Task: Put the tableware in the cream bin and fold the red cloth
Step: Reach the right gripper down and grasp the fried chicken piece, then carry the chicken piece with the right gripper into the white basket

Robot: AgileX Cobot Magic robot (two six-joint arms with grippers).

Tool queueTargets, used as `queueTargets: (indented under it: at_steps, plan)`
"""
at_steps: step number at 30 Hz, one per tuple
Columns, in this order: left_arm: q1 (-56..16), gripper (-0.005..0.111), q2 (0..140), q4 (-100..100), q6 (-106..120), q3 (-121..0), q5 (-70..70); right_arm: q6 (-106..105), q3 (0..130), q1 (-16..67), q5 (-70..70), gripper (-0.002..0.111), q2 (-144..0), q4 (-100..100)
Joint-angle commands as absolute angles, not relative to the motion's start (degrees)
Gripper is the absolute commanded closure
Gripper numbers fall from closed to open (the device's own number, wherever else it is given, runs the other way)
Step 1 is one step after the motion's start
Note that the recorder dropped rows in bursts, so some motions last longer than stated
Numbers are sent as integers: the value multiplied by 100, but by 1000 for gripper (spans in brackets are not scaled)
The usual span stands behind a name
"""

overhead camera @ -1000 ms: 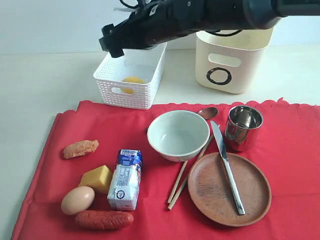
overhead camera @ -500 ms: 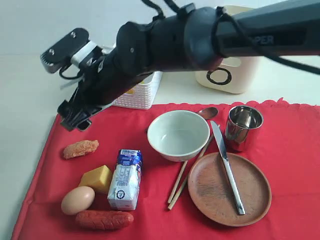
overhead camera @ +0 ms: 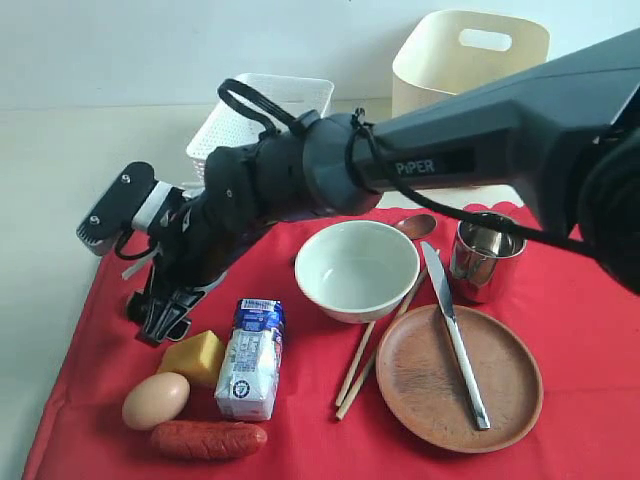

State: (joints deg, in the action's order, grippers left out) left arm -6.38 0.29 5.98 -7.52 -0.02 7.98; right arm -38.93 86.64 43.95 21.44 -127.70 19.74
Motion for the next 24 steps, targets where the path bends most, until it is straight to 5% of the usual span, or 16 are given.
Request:
queueTargets:
  at_steps: [1,7,12,18,24]
  plan:
    - [-629,106,0,576,-752,0,787,-4015,8690,4392,1912,22,-12952,1959]
    - [-629,106,0,576,-763,0,787,-4239,8690,4392,1862,43,-13032,1960]
    - [-629,106,0,576,-753,0,787,-4218,8690,4392,1809,79,-13032,1980]
    - [-629,106,0,576,-764,0,787,-4218,8690,4392,1809,108,-12909,1980]
    - [-629,106,0,576,-753,0,787,-4198,8690,4392,1809,108,-12325,2005]
